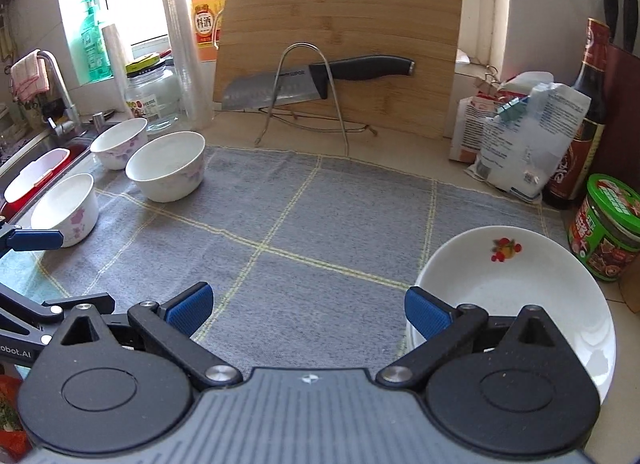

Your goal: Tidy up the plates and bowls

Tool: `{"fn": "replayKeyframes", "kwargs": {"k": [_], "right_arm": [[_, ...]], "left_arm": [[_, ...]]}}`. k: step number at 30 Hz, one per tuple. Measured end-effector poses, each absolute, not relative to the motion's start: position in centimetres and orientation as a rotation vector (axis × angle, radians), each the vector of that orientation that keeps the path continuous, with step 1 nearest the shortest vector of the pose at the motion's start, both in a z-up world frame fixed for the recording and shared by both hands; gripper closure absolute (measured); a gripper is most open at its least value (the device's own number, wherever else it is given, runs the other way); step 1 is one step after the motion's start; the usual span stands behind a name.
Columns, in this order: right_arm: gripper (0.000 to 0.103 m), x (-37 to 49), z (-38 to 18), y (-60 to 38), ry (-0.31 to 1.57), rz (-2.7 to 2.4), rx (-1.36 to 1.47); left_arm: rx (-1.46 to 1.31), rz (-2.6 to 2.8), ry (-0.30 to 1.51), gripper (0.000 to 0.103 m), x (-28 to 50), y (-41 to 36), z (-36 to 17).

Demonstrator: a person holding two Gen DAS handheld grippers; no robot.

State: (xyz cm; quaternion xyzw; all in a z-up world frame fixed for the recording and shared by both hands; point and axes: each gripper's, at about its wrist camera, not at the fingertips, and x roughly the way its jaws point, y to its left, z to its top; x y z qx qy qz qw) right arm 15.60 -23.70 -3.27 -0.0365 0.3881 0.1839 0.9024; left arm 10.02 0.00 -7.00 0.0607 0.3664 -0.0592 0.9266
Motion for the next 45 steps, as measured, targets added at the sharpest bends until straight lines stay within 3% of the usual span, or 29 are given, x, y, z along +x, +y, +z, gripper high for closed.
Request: {"fn": "replayKeyframes", "kwargs": {"k": [25, 45], "right_arm": [[0.0, 17.3, -3.0, -7.6, 0.879, 0.472, -0.066], [0.001, 19.9, -3.2, 2.5, 0.879, 0.683, -0.07]], "left_arm": [[0.153, -0.212, 0.815, 0.001, 8.8, 16.0, -9.6], [0.226, -0.265, 0.721, 0.001, 12.0, 20.0, -10.2]]}}
